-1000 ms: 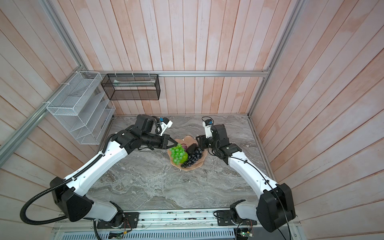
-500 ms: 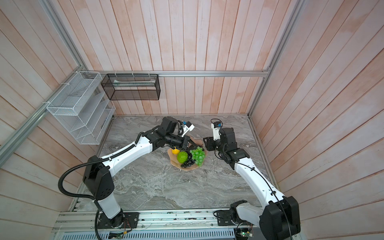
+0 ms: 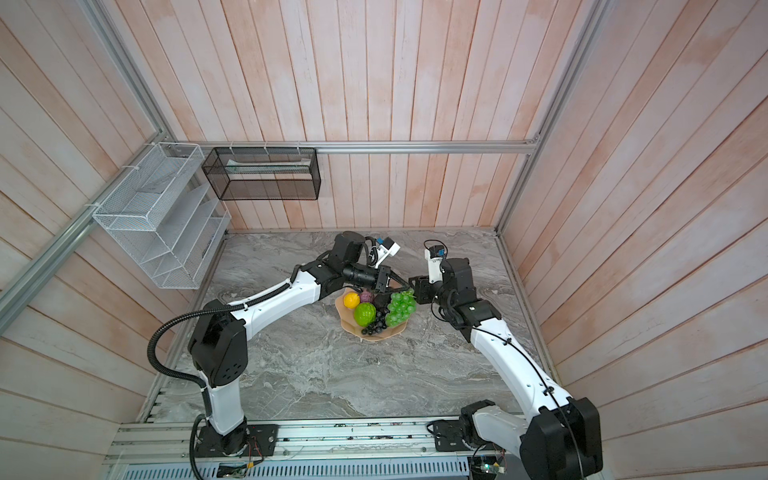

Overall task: Place and organize the fake fruits in the fruit bowl
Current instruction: 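Lower the green grapes onto the green fruit in the bowl and release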

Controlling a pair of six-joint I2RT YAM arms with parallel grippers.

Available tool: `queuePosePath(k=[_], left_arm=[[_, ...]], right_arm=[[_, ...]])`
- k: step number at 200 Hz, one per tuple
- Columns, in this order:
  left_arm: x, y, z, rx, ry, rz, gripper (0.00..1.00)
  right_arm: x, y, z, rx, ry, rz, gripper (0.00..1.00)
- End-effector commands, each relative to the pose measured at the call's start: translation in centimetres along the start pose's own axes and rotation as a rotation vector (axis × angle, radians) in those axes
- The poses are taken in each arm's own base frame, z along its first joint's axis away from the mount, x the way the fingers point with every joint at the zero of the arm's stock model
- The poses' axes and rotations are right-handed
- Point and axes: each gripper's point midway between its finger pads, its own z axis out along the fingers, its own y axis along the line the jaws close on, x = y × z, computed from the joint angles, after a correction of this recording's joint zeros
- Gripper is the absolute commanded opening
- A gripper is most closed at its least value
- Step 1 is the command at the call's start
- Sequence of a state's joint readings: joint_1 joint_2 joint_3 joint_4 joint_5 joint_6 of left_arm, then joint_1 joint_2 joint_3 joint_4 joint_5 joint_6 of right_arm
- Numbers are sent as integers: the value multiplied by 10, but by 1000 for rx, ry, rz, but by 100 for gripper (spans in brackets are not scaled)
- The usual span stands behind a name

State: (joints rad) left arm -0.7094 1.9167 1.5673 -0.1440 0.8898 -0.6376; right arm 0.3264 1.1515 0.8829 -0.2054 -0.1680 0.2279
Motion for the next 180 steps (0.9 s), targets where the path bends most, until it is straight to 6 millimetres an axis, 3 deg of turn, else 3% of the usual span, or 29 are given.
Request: queuePosePath(k=[1,37,111,143,180], left_arm=[[2,4,-9,34,-28,10,0],[16,29,-20,16,-43,-35,0],[34,49,-50,-13,-83,-77,0],[50,59,-66,-46,-88,-108,0],[61,72,-84,-79,-108,-139,0]], right_arm=[[0,-6,-2,33,9,-30,50],[0,-13,2,65,18,-36,50],[7,-8,15,20,53,-4,50],[16,6,24,-27,88,-14,50],[34,39,38,-109,142,-79,50]])
